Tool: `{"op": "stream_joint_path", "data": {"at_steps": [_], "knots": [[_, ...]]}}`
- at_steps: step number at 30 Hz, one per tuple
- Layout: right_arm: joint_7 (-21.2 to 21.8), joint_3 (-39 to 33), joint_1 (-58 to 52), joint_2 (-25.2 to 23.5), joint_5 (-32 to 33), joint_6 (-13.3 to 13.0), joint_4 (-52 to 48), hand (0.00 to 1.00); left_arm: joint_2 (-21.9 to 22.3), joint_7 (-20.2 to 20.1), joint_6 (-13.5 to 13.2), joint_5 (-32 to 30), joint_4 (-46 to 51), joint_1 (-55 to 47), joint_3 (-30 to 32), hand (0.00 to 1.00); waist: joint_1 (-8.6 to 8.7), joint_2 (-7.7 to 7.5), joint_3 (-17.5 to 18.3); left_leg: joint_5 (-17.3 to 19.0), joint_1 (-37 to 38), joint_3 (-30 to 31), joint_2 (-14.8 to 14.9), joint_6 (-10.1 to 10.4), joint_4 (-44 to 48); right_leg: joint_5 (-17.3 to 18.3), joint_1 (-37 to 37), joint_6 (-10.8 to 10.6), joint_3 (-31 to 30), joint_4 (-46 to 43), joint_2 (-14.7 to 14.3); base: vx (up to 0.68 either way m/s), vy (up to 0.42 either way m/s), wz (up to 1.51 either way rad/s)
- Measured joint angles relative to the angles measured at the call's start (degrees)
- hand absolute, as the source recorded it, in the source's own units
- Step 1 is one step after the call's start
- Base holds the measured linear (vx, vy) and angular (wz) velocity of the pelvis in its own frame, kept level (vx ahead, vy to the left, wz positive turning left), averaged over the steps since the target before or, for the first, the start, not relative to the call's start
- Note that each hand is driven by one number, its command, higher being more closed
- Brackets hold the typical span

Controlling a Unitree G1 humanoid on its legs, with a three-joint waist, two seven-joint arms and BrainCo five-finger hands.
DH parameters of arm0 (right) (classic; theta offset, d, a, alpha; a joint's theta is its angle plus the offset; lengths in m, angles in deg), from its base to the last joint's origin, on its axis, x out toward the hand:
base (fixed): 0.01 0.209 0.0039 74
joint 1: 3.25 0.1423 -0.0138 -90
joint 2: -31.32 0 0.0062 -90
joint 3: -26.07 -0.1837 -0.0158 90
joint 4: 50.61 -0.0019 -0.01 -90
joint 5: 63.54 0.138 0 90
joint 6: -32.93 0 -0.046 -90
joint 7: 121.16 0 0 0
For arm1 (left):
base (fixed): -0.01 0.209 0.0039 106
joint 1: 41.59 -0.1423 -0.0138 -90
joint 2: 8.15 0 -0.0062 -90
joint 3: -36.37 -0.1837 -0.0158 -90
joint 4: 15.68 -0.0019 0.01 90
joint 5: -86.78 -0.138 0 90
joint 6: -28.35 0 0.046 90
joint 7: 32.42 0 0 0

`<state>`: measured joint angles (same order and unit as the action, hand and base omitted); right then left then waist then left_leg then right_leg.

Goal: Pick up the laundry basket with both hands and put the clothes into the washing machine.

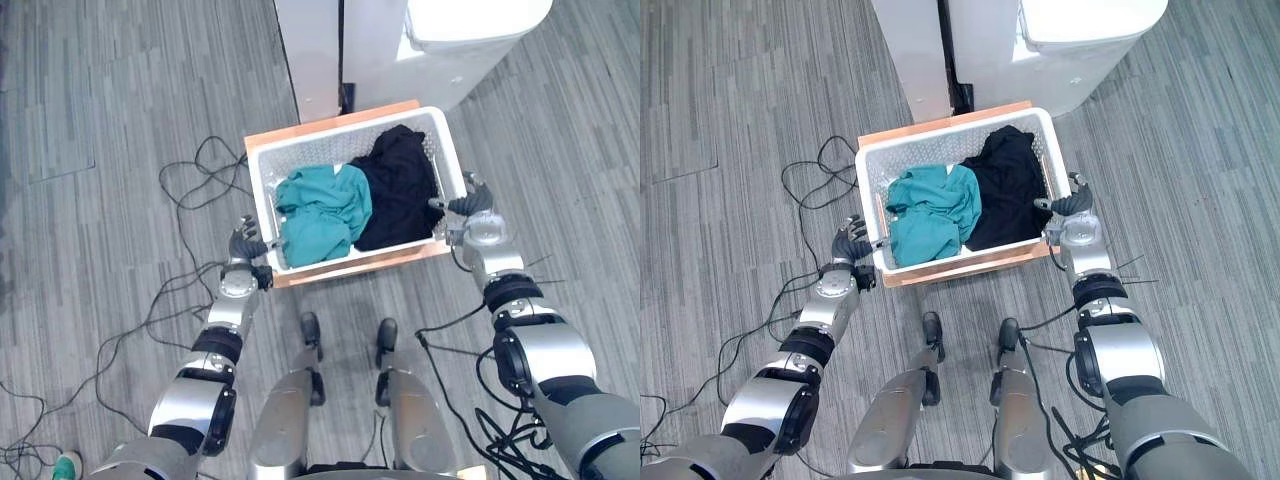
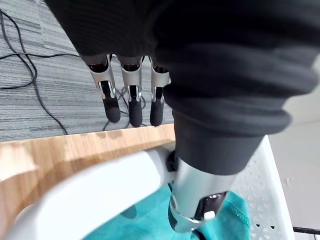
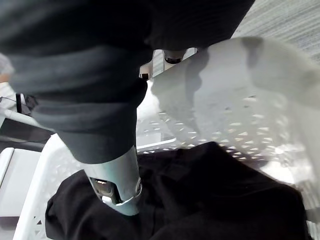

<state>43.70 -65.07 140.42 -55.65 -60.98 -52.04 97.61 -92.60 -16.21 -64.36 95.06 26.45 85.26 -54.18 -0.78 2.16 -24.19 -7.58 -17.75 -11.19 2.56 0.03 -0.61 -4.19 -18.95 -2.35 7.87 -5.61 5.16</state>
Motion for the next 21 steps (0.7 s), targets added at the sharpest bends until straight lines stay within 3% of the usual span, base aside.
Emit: {"op": "stream_joint_path", "data": {"at_steps": [7, 13, 17, 21], "knots": [[-0.5, 0.3, 0.3, 0.6, 5.6, 0.0, -1.3, 1.00, -1.2, 0.1, -0.1, 0.0, 0.1, 0.9, 0.1, 1.00, 0.34, -0.06, -0.6, -0.5, -0.4, 0.0, -0.6, -0.4, -0.6, 0.0, -1.1, 0.0, -0.6, 0.0, 0.0, 0.03, 0.004, -0.04], [-1.1, 1.7, -5.5, -0.2, 6.3, -0.2, -14.9, 1.00, -2.1, 0.0, 0.8, 0.2, 4.2, -2.7, 0.5, 1.00, 1.06, -0.19, -1.8, -0.5, 0.7, -0.1, -0.6, -0.4, -1.1, -1.1, -0.3, -0.1, -2.2, 1.7, -0.2, 0.05, -0.003, -0.14], [-1.5, 0.7, -16.2, -1.2, 5.8, -0.2, -27.5, 1.00, 0.1, 0.2, 1.5, 0.9, 16.6, -12.9, 0.7, 1.00, 1.75, -0.27, -1.8, -0.2, 4.6, -0.9, -0.6, -0.3, -3.2, -1.1, 2.6, -0.2, -3.5, 3.0, -0.4, 0.06, -0.001, -0.17], [-1.1, -3.5, -32.7, -5.9, 2.6, -0.2, -42.7, 1.00, 3.8, 0.0, 0.9, 1.0, 33.6, -27.8, 0.5, 1.00, 2.43, -0.39, -1.1, 1.3, 8.4, -1.4, -0.5, 0.2, -3.5, -0.5, 6.6, -0.8, -4.2, 4.5, -0.8, 0.10, -0.002, -0.10]]}}
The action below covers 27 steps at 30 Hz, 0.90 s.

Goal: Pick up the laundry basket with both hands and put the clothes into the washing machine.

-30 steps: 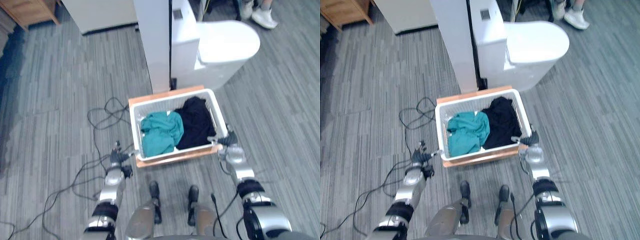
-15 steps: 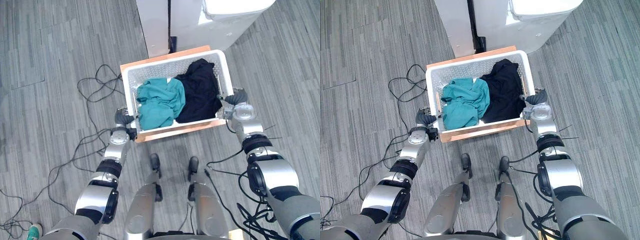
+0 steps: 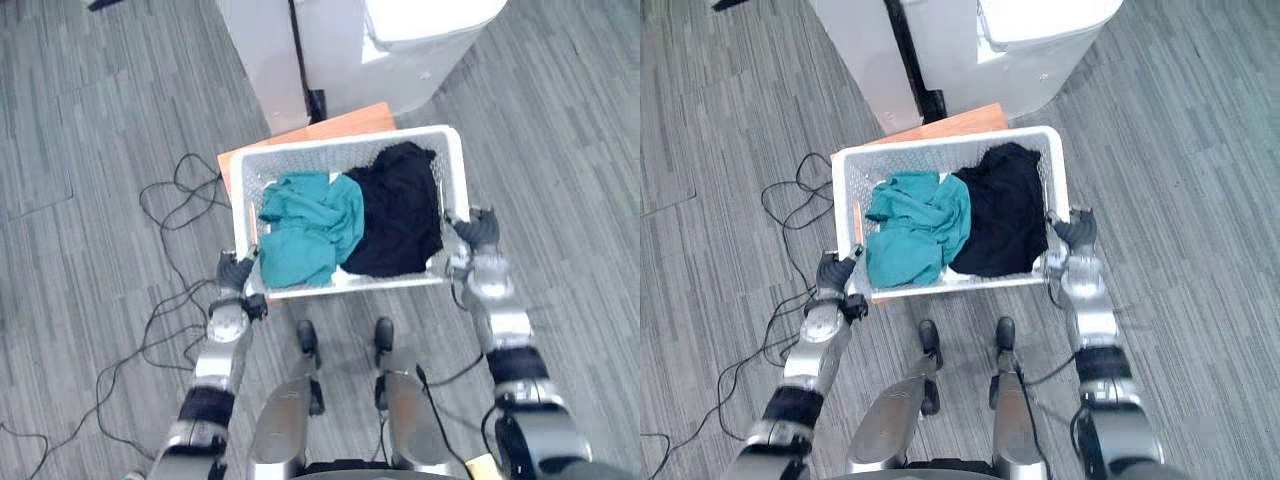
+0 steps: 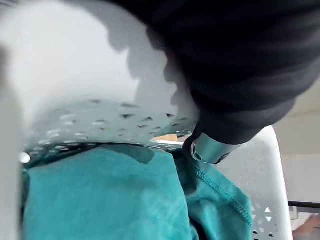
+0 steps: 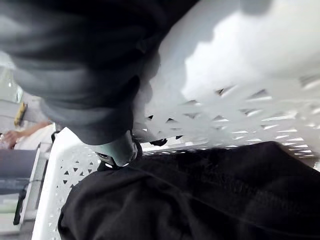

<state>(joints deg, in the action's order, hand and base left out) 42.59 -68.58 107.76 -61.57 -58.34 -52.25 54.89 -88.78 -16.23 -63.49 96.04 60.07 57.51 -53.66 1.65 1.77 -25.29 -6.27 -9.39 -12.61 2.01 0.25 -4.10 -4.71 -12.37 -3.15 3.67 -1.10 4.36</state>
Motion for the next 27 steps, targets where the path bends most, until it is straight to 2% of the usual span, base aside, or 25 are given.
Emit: {"op": "stream_joint_path", "data": {"at_steps": [3, 7, 10, 13, 14, 15, 16, 17, 18, 19, 20, 21, 22, 23, 24, 25, 26, 27], "knots": [[1.3, -0.2, -10.6, -1.7, -3.0, 0.0, -7.7, 1.00, 1.7, -2.3, 0.1, -0.5, 6.1, -10.4, -1.5, 1.00, 0.76, -0.05, 4.4, 1.2, 1.1, -0.8, 0.1, 0.2, 0.0, 0.2, 1.5, -0.2, -0.6, 1.4, -0.2, 0.13, 0.000, -0.13], [3.5, -1.7, -20.0, -3.6, -5.0, -0.1, -14.8, 1.00, 3.4, -5.0, 0.4, -1.1, 12.3, -18.9, -3.0, 1.00, 0.77, -0.39, 7.9, 3.1, 4.6, -2.8, 0.3, 0.3, 0.2, 0.7, 4.0, -0.6, -2.5, 1.7, -0.5, 0.11, 0.011, -0.30], [4.1, -2.5, -23.9, -5.4, -5.8, -1.9, -18.2, 1.00, 2.8, -5.9, 0.5, -1.2, 15.9, -21.1, -3.2, 1.00, 0.87, -1.58, 9.0, 6.8, 6.4, -7.6, 1.0, 0.4, 4.3, 0.9, 4.8, -0.9, -7.1, 0.9, -0.7, 0.03, 0.021, -0.78], [4.1, -2.3, -25.7, -5.9, -5.8, -2.3, -19.7, 1.00, 2.3, -5.9, 0.5, -1.5, 17.1, -21.8, -3.2, 1.00, 1.02, -2.25, 10.1, 12.1, 6.7, -15.1, 2.8, 0.6, 11.0, 1.1, 2.9, -1.3, -13.7, -0.8, -1.9, -0.02, 0.026, -1.37], [4.1, -2.1, -26.3, -6.2, -5.7, -2.3, -19.8, 1.00, 1.9, -6.0, 0.6, -1.8, 17.1, -22.0, -3.2, 1.00, 1.43, -2.43, 11.3, 13.6, 7.2, -19.5, 4.1, 0.5, 12.7, 2.2, 2.0, -0.4, -12.9, -0.3, -1.8, -0.01, 0.017, -1.31], [4.2, -2.1, -26.3, -6.4, -5.7, -2.3, -19.8, 1.00, 1.8, -6.0, 0.7, -2.1, 17.1, -22.0, -3.2, 1.00, 1.80, -2.33, 11.3, 14.3, 7.7, -21.4, 4.7, 0.5, 13.3, 2.8, 1.8, 1.0, -9.4, -0.4, -1.1, -0.02, 0.027, -1.71], [4.2, -2.0, -26.6, -6.8, -5.7, -2.5, -19.5, 1.00, 1.7, -6.0, 0.7, -2.5, 17.1, -22.1, -2.8, 1.00, 2.43, -1.90, 11.8, 15.4, 8.3, -25.5, 6.6, 0.5, 14.5, 3.8, 0.7, 3.8, 2.1, -2.1, 1.2, 0.01, 0.039, -1.90], [4.3, -2.1, -26.4, -7.5, -5.7, -3.1, -18.3, 1.00, 1.2, -6.0, 0.8, -2.8, 17.0, -22.0, -2.5, 1.00, 2.38, -2.33, 12.5, 16.4, 9.3, -30.4, 8.2, 0.9, 15.4, 4.6, -1.2, 6.1, 16.1, -5.7, 4.3, 0.02, 0.026, -2.00], [4.4, -2.1, -26.4, -7.9, -5.7, -3.3, -17.8, 1.00, 0.8, -6.0, 0.8, -2.8, 16.9, -22.0, -2.4, 1.00, 2.33, -2.55, 12.7, 17.0, 10.0, -32.8, 8.9, 1.5, 16.2, 5.4, -1.4, 7.3, 22.2, -7.5, 5.7, 0.07, -0.028, -2.08], [4.8, -2.1, -26.5, -8.1, -5.7, -3.4, -17.0, 1.00, 0.7, -6.0, 1.3, -2.8, 16.8, -22.0, -2.2, 1.00, 2.43, -2.52, 12.8, 19.0, 11.5, -36.7, 10.9, 2.7, 19.1, 5.9, -0.7, 8.0, 28.0, -9.6, 6.8, 0.13, -0.102, -2.06], [5.0, -2.0, -26.6, -8.2, -5.7, -3.4, -16.3, 1.00, 0.7, -6.1, 1.5, -3.3, 16.7, -22.2, -2.2, 1.00, 2.39, -2.47, 12.8, 21.2, 13.0, -39.9, 13.6, 3.9, 24.0, 4.6, -0.7, 6.2, 27.1, -10.4, 5.7, 0.17, -0.139, -1.99], [5.0, -2.0, -26.7, -8.2, -5.6, -3.4, -16.2, 1.00, 0.7, -6.1, 1.5, -3.4, 16.4, -22.1, -2.2, 1.00, 2.44, -2.46, 12.8, 22.1, 13.3, -39.8, 15.3, 4.2, 27.7, 3.9, -1.1, 5.2, 24.9, -10.8, 4.7, 0.20, -0.197, -1.98], [5.0, -2.0, -26.9, -7.8, -5.6, -3.4, -15.8, 1.00, 1.0, -6.1, 1.5, -3.5, 15.6, -22.2, -2.2, 1.00, 2.29, -1.84, 13.1, 22.5, 13.1, -39.0, 20.0, 3.2, 36.4, 4.4, -1.3, 5.3, 21.1, -11.2, 2.2, 0.22, -0.204, -1.75], [5.1, -1.9, -26.9, -7.2, -5.6, -3.4, -15.6, 1.00, 1.4, -6.1, 1.5, -3.5, 15.1, -22.6, -2.4, 1.00, 1.94, -0.94, 13.6, 21.9, 12.0, -37.2, 24.0, -2.2, 43.9, 5.0, -1.1, 5.8, 18.0, -10.8, -0.6, 0.26, -0.260, -2.20], [5.1, -1.3, -26.9, -6.3, -5.3, -3.4, -15.2, 1.00, 1.9, -6.1, 1.5, -3.4, 14.9, -23.4, -2.0, 1.00, 1.73, 0.05, 14.1, 18.8, 7.3, -29.5, 27.5, -9.8, 54.2, 5.4, -0.4, 6.4, 14.1, -10.3, -3.9, 0.23, -0.162, -1.84], [5.1, -1.0, -26.9, -5.7, -5.2, -3.4, -15.1, 1.00, 2.1, -6.0, 1.5, -3.4, 14.6, -23.8, -2.1, 1.00, 1.38, 0.60, 14.4, 18.9, 4.8, -23.3, 26.7, -8.7, 57.0, 5.5, -0.1, 6.5, 12.4, -9.7, -4.8, 0.24, -0.058, -2.05], [5.1, -1.1, -26.8, -4.0, -5.0, -3.4, -14.7, 1.00, 3.9, -6.0, 1.5, -3.3, 14.3, -24.3, -2.3, 1.00, 0.19, 1.17, 14.6, 21.5, 0.9, -13.2, 21.7, -3.3, 58.1, 5.7, 0.7, 6.9, 8.6, -8.8, -6.3, 0.22, 0.060, -1.72], [5.1, -1.1, -26.8, -3.5, -4.9, -3.3, -14.5, 1.00, 4.8, -6.0, 1.5, -3.4, 13.9, -24.3, -2.3, 1.00, -0.17, 1.23, 14.6, 23.0, -1.6, -7.5, 17.4, -1.5, 57.3, 5.4, 2.0, 7.3, 6.7, -7.6, -6.6, 0.31, 0.098, -1.73]]}}
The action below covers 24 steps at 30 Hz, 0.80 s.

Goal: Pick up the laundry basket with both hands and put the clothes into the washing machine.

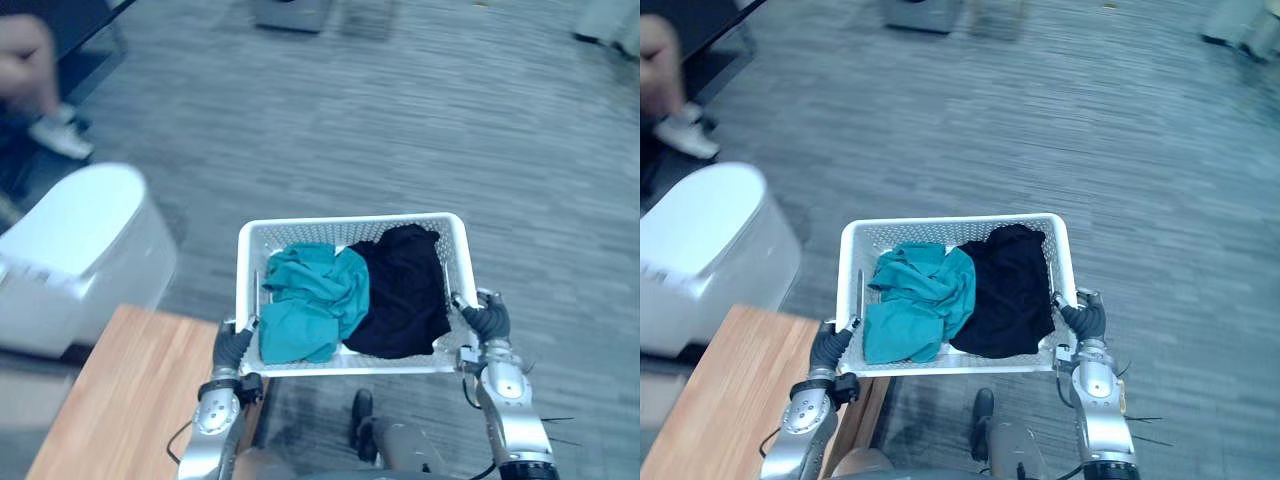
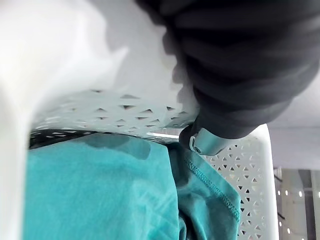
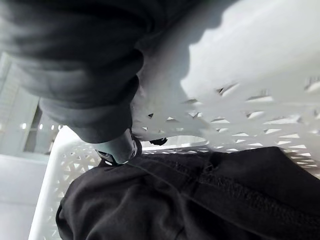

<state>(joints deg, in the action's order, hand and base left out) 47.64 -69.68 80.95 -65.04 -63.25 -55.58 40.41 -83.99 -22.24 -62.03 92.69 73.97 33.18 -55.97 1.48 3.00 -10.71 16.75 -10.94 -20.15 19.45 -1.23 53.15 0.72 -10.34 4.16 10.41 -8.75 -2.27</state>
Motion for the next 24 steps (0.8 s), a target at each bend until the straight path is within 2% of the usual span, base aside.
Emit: {"op": "stream_joint_path", "data": {"at_steps": [2, 3, 4, 5, 6, 7, 8, 9, 10, 11, 12, 13, 14, 15, 16, 17, 18, 19, 20, 21, 22, 23, 24], "knots": [[0.5, 0.3, -0.7, 0.5, -0.2, 0.2, 0.0, 1.00, 0.8, 0.0, -0.1, 0.0, -0.9, -1.2, 0.0, 1.00, -1.44, -0.33, -0.1, 1.0, -3.5, 8.4, -7.9, 1.0, -7.6, 0.0, 4.3, 0.0, -3.9, 3.0, 0.3, 0.35, 0.143, -1.48], [1.2, 0.5, -0.9, 0.8, -0.2, 0.2, 0.0, 1.00, 1.0, 0.0, -0.4, 0.0, -0.8, -2.1, 0.1, 1.00, -2.45, -0.30, -0.1, 0.6, -5.6, 11.3, -10.7, 1.6, -13.7, 0.1, 6.7, -0.1, -5.7, 5.1, 0.6, 0.30, 0.156, -1.26], [1.3, 0.8, -0.9, 1.0, -0.2, 0.2, 0.0, 1.00, 1.1, 0.1, -0.4, 0.0, -0.7, -2.3, 0.2, 1.00, -2.68, -0.28, -0.1, -0.1, -6.8, 12.6, -11.8, 2.7, -17.3, 0.1, 7.8, -0.3, -6.0, 6.3, 0.9, 0.30, 0.189, -1.05], [1.3, 1.4, -1.0, 1.4, -0.2, 0.1, -0.2, 1.00, 1.2, 0.2, -0.4, 0.0, -0.6, -2.6, 0.4, 1.00, -3.18, 0.51, 0.3, -2.5, -7.4, 14.3, -12.9, 6.2, -26.9, 0.5, 9.3, -1.5, -6.2, 7.9, 1.2, 0.32, 0.224, -0.98], [1.3, 1.5, -1.5, 1.3, -0.1, 0.1, -0.2, 1.00, 1.3, 0.2, -0.4, 0.0, -0.6, -2.9, 0.4, 1.00, -4.33, 0.80, 0.5, -8.9, -6.6, 14.3, -13.5, 5.2, -30.6, 1.1, 10.7, -3.3, -8.1, 8.4, 1.2, 0.35, 0.234, -0.90], [1.3, 1.8, -1.8, 0.8, -0.1, 0.1, -0.1, 1.00, 1.2, 0.1, -0.4, 0.0, -0.5, -3.3, 0.4, 1.00, -4.62, 0.40, 0.9, -9.4, -5.9, 14.1, -14.5, 3.5, -31.1, 1.4, 11.5, -3.8, -9.1, 8.8, 1.5, 0.42, 0.225, -0.44], [1.3, 1.9, -2.5, 0.5, -0.1, -0.1, -0.3, 1.00, 0.8, 0.0, -0.4, -0.1, 0.1, -3.8, 0.3, 1.00, -3.74, -0.43, 1.9, -8.1, -6.0, 14.0, -15.9, 1.4, -30.7, 2.3, 11.7, -5.2, -9.5, 9.1, 3.3, 0.48, 0.250, 0.07], [1.2, 1.4, -2.5, 0.5, -0.1, -0.2, -0.1, 1.00, 0.9, -0.1, -0.3, -0.1, 0.4, -3.6, -0.1, 1.00, -3.69, -0.62, 1.9, -6.2, -5.5, 14.0, -16.9, -1.5, -29.4, 4.9, 10.6, -8.2, -9.2, 4.9, 4.8, 0.55, 0.298, 0.21], [1.2, 1.3, -2.5, 0.5, -0.2, -0.2, -0.1, 1.00, 1.0, -0.1, -0.2, -0.1, 0.4, -3.8, -0.5, 1.00, -3.70, -0.89, 1.7, -5.4, -4.8, 13.6, -17.5, -2.4, -29.2, 7.1, 9.6, -9.5, -9.2, 0.7, 5.6, 0.52, 0.296, 0.13], [1.4, 1.2, -2.7, 0.5, -0.8, -0.1, 0.3, 1.00, 0.9, 0.0, 0.2, -0.1, 0.3, -4.2, -0.8, 1.00, -3.77, -1.23, 1.6, -4.0, -2.6, 12.6, -18.9, -3.5, -28.8, 11.7, 6.0, -13.5, -9.5, -11.3, 7.4, 0.40, 0.216, 0.06], [1.4, 1.2, -2.7, 0.3, -0.9, -0.1, 0.7, 1.00, 0.6, 0.1, 0.2, -0.1, 0.3, -4.4, -0.9, 1.00, -3.71, -1.32, 1.6, -3.3, -1.3, 12.6, -19.7, -3.8, -28.8, 12.9, 3.5, -16.2, -9.8, -18.7, 8.5, 0.41, 0.185, 0.17], [1.5, 1.3, -2.8, -0.4, -0.9, -0.1, 1.5, 1.00, -0.4, 0.1, 0.2, -0.1, 0.3, -4.6, -1.1, 1.00, -3.37, -1.51, 1.6, -2.3, 1.8, 12.5, -20.9, -4.8, -29.3, 12.5, -0.9, -18.4, -10.1, -32.2, 10.9, 0.44, 0.144, 0.29], [1.5, 1.4, -2.4, -1.2, -0.9, -0.1, 2.9, 1.00, -1.3, 0.2, 0.2, -0.1, 0.4, -4.8, -1.1, 1.00, -2.89, -1.77, 1.5, -1.4, 5.3, 12.5, -21.7, -5.8, -30.6, 13.3, -4.0, -15.0, -8.0, -41.4, 13.2, 0.46, 0.115, 0.26], [1.5, 1.6, -2.1, -1.6, -0.9, -0.1, 3.3, 1.00, -1.7, 0.5, 0.2, -0.1, 0.4, -5.0, -1.0, 1.00, -2.81, -1.69, 1.5, -0.9, 7.1, 12.6, -21.8, -5.9, -31.7, 14.2, -5.3, -13.1, -6.4, -43.6, 14.2, 0.45, 0.066, 0.06], [1.6, 2.2, -1.7, -2.0, -1.0, -0.1, 3.6, 1.00, -1.9, 1.2, 0.2, -0.1, 0.7, -5.3, -0.6, 1.00, -2.76, -1.63, 1.5, -0.2, 9.9, 12.7, -21.8, -6.1, -33.7, 15.6, -7.6, -10.0, -3.8, -43.2, 15.1, 0.45, 0.024, -0.10], [2.0, 2.3, -1.0, -2.0, -0.9, -0.2, 3.6, 1.00, -1.9, 1.3, 0.2, -0.1, 1.4, -5.3, -0.2, 1.00, -2.44, -1.66, 1.6, 0.6, 11.7, 13.0, -21.4, -6.2, -35.6, 16.3, -10.2, -8.8, -2.3, -39.3, 14.8, 0.44, 0.003, -0.14], [2.3, 2.2, -0.7, -2.0, -0.9, -0.3, 3.6, 1.00, -1.9, 1.3, 0.2, -0.1, 1.8, -5.3, -0.1, 1.00, -2.44, -1.61, 1.5, 1.4, 12.4, 13.0, -21.0, -6.1, -36.3, 16.3, -11.9, -8.6, -2.3, -36.5, 13.9, 0.46, -0.033, -0.15], [2.5, 2.0, -0.3, -1.8, -0.9, -0.3, 3.6, 1.00, -1.9, 1.3, 0.2, -0.1, 1.9, -5.1, -0.1, 1.00, -2.34, -1.35, 1.3, 2.0, 13.9, 13.3, -20.4, -5.6, -37.4, 15.6, -13.8, -7.9, -2.8, -31.6, 11.9, 0.48, -0.061, -0.07], [2.7, 1.5, -0.4, -1.5, -0.8, -0.3, 3.6, 1.00, -1.8, 1.2, 0.2, -0.1, 1.7, -4.5, -0.5, 1.00, -1.81, -0.28, 0.7, 2.3, 16.6, 14.1, -18.7, -5.0, -39.4, 11.6, -14.7, -8.2, -3.7, -20.6, 8.8, 0.61, -0.100, 0.28], [2.7, 1.1, -0.9, -1.5, -0.7, -0.3, 3.6, 1.00, -1.9, 1.0, 0.2, -0.5, 1.7, -4.3, -0.7, 1.00, -0.13, -0.84, 0.7, 2.2, 20.0, 16.0, -18.6, -4.9, -42.6, 2.8, -15.4, -11.3, -5.6, -4.3, 7.8, 0.56, -0.116, 0.42], [2.7, 1.1, -0.9, -1.5, -0.7, -0.3, 3.6, 1.00, -1.9, 1.0, 0.2, -0.6, 1.6, -4.3, -0.8, 1.00, 0.27, -1.32, 0.7, 2.3, 20.7, 16.5, -18.9, -4.7, -43.1, 1.4, -15.8, -11.9, -6.1, -2.2, 7.9, 0.61, -0.177, 0.72], [2.6, 0.9, -1.2, -1.3, -0.8, -0.3, 3.5, 1.00, -1.9, 1.1, 0.2, -1.2, 1.0, -4.1, -1.3, 1.00, 1.58, -2.74, 0.9, 3.5, 23.3, 18.6, -19.9, -2.5, -43.5, -1.5, -17.0, -12.3, -7.8, 1.9, 8.9, 0.64, -0.243, 0.73], [2.6, 0.6, -2.7, -0.9, -0.8, -0.3, 3.5, 1.00, -1.8, 0.9, 0.2, -1.6, 0.1, -4.1, -1.8, 1.00, 2.14, -3.46, 1.3, 5.3, 26.8, 21.2, -20.1, 0.1, -42.9, -4.7, -16.8, -10.6, -9.5, 1.6, 9.2, 0.66, -0.267, 0.74]]}}
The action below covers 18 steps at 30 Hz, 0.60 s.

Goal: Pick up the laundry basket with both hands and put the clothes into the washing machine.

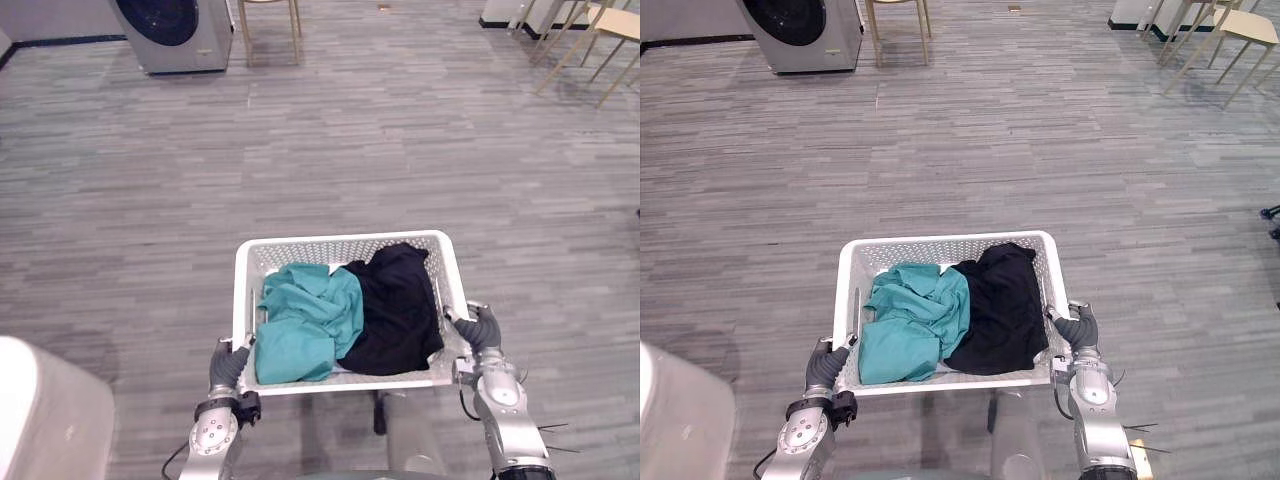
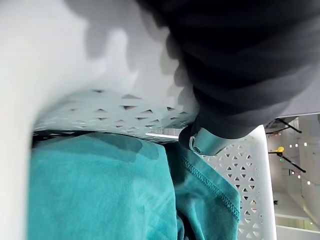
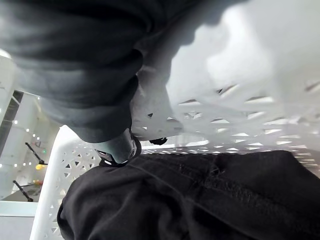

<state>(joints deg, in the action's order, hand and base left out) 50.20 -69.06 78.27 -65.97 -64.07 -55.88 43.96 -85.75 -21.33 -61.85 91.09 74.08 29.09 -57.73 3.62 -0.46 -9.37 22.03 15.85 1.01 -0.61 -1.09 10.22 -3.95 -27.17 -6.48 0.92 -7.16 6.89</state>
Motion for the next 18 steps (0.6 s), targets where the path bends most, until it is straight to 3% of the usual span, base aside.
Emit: {"op": "stream_joint_path", "data": {"at_steps": [1, 2, 3, 4, 5, 6, 7, 8, 10, 12, 13, 14, 15, 16, 17, 18], "knots": [[0.0, -0.2, -0.5, 0.2, 0.0, 0.2, 0.1, 1.00, 0.4, -0.1, 0.1, -0.4, -0.9, 0.2, -0.2, 1.00, 0.05, 1.06, 0.6, 0.5, 0.5, 1.2, 0.9, 0.1, 1.4, -3.9, -0.3, 0.2, -0.4, -2.8, -0.8, 0.71, -0.278, 0.53], [0.0, -0.8, -1.2, 1.0, 0.0, 0.5, 0.1, 1.00, 2.4, -0.3, 0.5, -0.7, -1.6, -0.1, -0.5, 1.00, 0.01, 4.28, 1.7, 0.1, -1.2, 2.9, 3.4, 0.7, 7.9, -5.0, -0.6, 1.1, 1.5, -7.2, -2.7, 0.70, -0.254, 0.29], [0.0, -0.9, -1.2, 1.7, -0.1, 0.5, 0.1, 1.00, 3.4, -0.7, 0.5, -0.7, -1.6, -0.4, -0.6, 1.00, -0.12, 7.38, 1.3, -2.6, -4.9, 3.6, 6.3, 5.3, 19.8, -1.5, 1.4, 3.6, 4.0, -10.0, -4.5, 0.68, -0.240, 0.26], [0.0, -0.9, -1.3, 1.8, -0.1, 0.5, -0.1, 1.00, 3.5, -0.8, 0.5, -0.7, -1.6, -0.4, -0.5, 1.00, -0.10, 8.15, 1.0, -6.4, -7.6, 3.6, 7.7, 9.6, 26.6, 0.4, 2.7, 4.6, 4.8, -11.2, -5.3, 0.78, -0.284, 0.25], [0.0, -0.5, -2.7, 1.7, -0.1, 0.8, -2.0, 1.00, 3.6, -1.0, 0.6, -0.7, -1.6, -0.7, -0.1, 1.00, -0.64, 8.39, 0.6, -21.1, -13.3, 2.4, 9.7, 13.4, 39.8, 4.2, 6.1, 6.5, 5.7, -13.0, -6.0, 0.65, -0.248, 0.30], [-0.1, -0.5, -4.7, 1.5, 0.0, 0.9, -4.7, 1.00, 3.6, -1.1, 0.4, -0.6, -1.5, -1.4, -0.2, 1.00, -1.92, 8.46, 0.6, -24.0, -19.1, -0.3, 13.1, 12.2, 51.5, 7.0, 10.8, 7.2, 7.0, -12.6, -6.7, 0.77, -0.290, 0.33], [-0.3, -0.6, -5.2, 1.3, 0.0, 0.9, -5.9, 1.00, 3.6, -1.1, 0.3, -0.6, -1.2, -1.7, -0.3, 1.00, -2.25, 8.33, 0.5, -22.7, -21.8, -1.8, 14.5, 10.4, 56.1, 8.1, 13.1, 7.5, 7.7, -12.2, -6.9, 0.63, -0.213, 0.35], [-1.1, -0.6, -6.1, 1.2, 0.0, 1.0, -8.0, 1.00, 3.6, -1.1, 0.2, -0.6, -0.5, -1.7, -0.3, 1.00, -3.24, 7.53, 0.0, -18.8, -27.3, -5.4, 16.1, 5.7, 60.4, 10.7, 18.1, 8.3, 8.1, -10.7, -7.1, 0.62, -0.189, 0.30], [-1.4, -0.6, -6.5, 1.2, 0.0, 1.0, -10.5, 1.00, 3.7, -1.1, -0.1, -0.6, 1.2, -1.8, -0.2, 1.00, -4.80, 7.05, -0.2, -12.9, -33.0, -11.4, 16.5, 2.2, 57.2, 12.6, 25.1, 8.3, 8.6, -6.2, -7.0, 0.54, -0.116, 0.29], [-1.5, -0.7, -5.4, 1.2, 0.0, 0.9, -11.8, 1.00, 3.7, -1.1, -0.5, -0.6, 3.4, -2.0, -0.1, 1.00, -5.44, 6.91, -0.1, -10.2, -37.2, -16.0, 14.5, 1.5, 42.1, 13.9, 30.2, 7.6, 9.2, -1.7, -6.7, 0.58, -0.032, 0.20], [-1.5, -0.9, -3.9, 1.4, 0.0, 0.9, -11.4, 1.00, 3.8, -1.1, -0.6, -0.6, 4.4, -2.0, -0.1, 1.00, -6.19, 6.86, -0.1, -11.4, -37.9, -16.2, 11.4, 3.3, 24.6, 15.0, 33.0, 6.7, 9.3, 0.4, -6.0, 0.71, 0.053, 0.04], [-1.4, -1.0, -2.3, 1.6, 0.0, 0.5, -9.7, 1.00, 4.1, -1.1, -0.7, -0.6, 5.0, -2.0, 0.1, 1.00, -6.80, 6.96, -0.1, -15.5, -38.5, -15.1, 9.4, 6.5, 9.4, 16.1, 36.0, 5.9, 9.1, 2.7, -5.9, 0.63, 0.087, -0.11], [-1.4, -1.0, -1.4, 1.6, 0.0, 0.4, -8.4, 1.00, 4.1, -1.1, -0.7, -0.7, 5.0, -1.9, 0.1, 1.00, -7.51, 6.88, -0.1, -17.9, -39.2, -15.1, 9.5, 7.3, 7.4, 16.6, 37.5, 5.5, 8.5, 3.5, -5.8, 0.69, 0.134, -0.31], [-1.4, -1.0, 0.4, 1.8, 0.0, 0.4, -5.5, 1.00, 3.9, -1.0, -0.4, -0.8, 5.0, -1.8, 0.1, 1.00, -8.26, 6.08, -0.2, -23.1, -39.1, -15.7, 8.9, 6.2, 7.6, 17.0, 40.4, 4.3, 7.4, 5.1, -5.1, 0.76, 0.185, -0.27], [-1.5, -1.1, 1.4, 1.5, 0.0, 0.4, -3.3, 1.00, 3.9, -1.0, 0.1, -1.1, 4.8, -1.5, 0.0, 1.00, -8.38, 4.91, 0.3, -25.8, -38.6, -14.9, 7.3, 0.4, 8.8, 17.1, 41.7, 2.9, 6.8, 5.5, -3.5, 0.94, 0.245, -0.11], [-1.3, -1.1, 3.2, 1.7, 0.0, 0.6, -0.3, 1.00, 4.0, -1.0, 0.6, -1.8, 4.7, -1.0, 0.4, 1.00, -7.53, 3.91, -0.1, -22.0, -39.0, -14.9, 7.3, -4.7, 15.3, 15.2, 43.2, 0.5, 5.7, 4.6, -2.1, 0.80, 0.237, 0.00]]}}
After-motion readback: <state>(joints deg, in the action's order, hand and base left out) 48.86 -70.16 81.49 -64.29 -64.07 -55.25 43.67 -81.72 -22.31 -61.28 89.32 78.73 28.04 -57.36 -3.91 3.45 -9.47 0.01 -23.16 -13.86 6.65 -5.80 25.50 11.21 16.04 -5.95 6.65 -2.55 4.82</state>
